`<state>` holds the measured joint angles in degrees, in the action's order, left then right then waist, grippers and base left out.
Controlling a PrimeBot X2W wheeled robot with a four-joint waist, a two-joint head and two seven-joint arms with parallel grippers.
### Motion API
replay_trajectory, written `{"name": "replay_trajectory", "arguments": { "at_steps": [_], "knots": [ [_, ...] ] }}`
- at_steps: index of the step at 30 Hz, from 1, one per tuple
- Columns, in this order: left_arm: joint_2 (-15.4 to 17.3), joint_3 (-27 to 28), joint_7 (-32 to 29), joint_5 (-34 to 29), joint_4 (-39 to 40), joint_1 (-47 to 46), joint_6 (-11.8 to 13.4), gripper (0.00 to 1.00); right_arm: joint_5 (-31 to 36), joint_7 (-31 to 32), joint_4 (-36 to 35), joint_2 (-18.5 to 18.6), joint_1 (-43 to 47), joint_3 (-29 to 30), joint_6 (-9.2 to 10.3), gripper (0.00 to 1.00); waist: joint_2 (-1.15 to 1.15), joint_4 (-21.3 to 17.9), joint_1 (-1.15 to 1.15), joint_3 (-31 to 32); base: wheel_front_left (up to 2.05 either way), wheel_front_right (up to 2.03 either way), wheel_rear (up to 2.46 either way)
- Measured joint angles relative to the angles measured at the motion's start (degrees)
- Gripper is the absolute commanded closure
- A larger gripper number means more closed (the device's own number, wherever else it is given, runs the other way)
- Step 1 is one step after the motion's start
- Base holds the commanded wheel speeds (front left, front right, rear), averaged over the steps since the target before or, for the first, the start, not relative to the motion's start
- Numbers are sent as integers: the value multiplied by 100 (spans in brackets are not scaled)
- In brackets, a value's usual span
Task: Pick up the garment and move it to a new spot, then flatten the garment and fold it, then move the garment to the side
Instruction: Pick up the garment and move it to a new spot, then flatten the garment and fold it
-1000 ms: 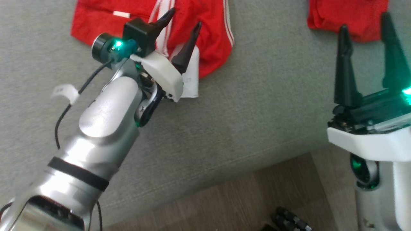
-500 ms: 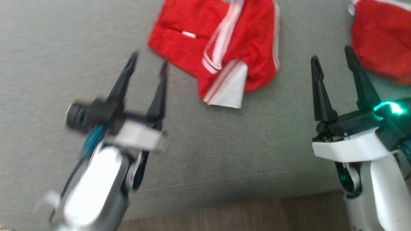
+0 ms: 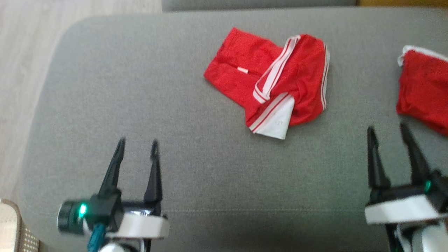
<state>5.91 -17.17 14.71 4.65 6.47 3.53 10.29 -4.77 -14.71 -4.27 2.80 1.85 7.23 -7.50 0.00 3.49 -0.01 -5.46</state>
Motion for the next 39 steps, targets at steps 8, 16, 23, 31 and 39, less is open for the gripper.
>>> {"name": "replay_trajectory", "arguments": {
  "at_steps": [8, 16, 23, 31, 39],
  "knots": [
    [-107, 174, 0, -157, -71, 493, 29, 0, -83, 0, 92, -45, 349, -51, 0, 0, 0, -10, 0, 381, 0, 0, 0],
    [-152, 263, 0, -214, -92, 490, -79, 0, -83, 0, 91, -45, 347, -129, 0, 0, 0, 34, 0, 329, 0, 0, 0],
    [-194, 283, 0, -255, -133, 489, -123, 0, -83, 0, 103, -45, 347, -137, 0, 0, 0, 73, 0, 332, 0, 0, 0],
    [-231, 305, 0, -255, -204, 467, -131, 0, -132, 0, 127, -45, 347, -163, 0, 0, 0, 70, 0, 359, 0, 0, 0],
    [-234, 105, 0, -257, -558, 175, -616, 0, -168, 0, 113, -45, 326, -167, 0, 0, 0, 48, 0, 122, 0, 0, 0]
  ]
}}
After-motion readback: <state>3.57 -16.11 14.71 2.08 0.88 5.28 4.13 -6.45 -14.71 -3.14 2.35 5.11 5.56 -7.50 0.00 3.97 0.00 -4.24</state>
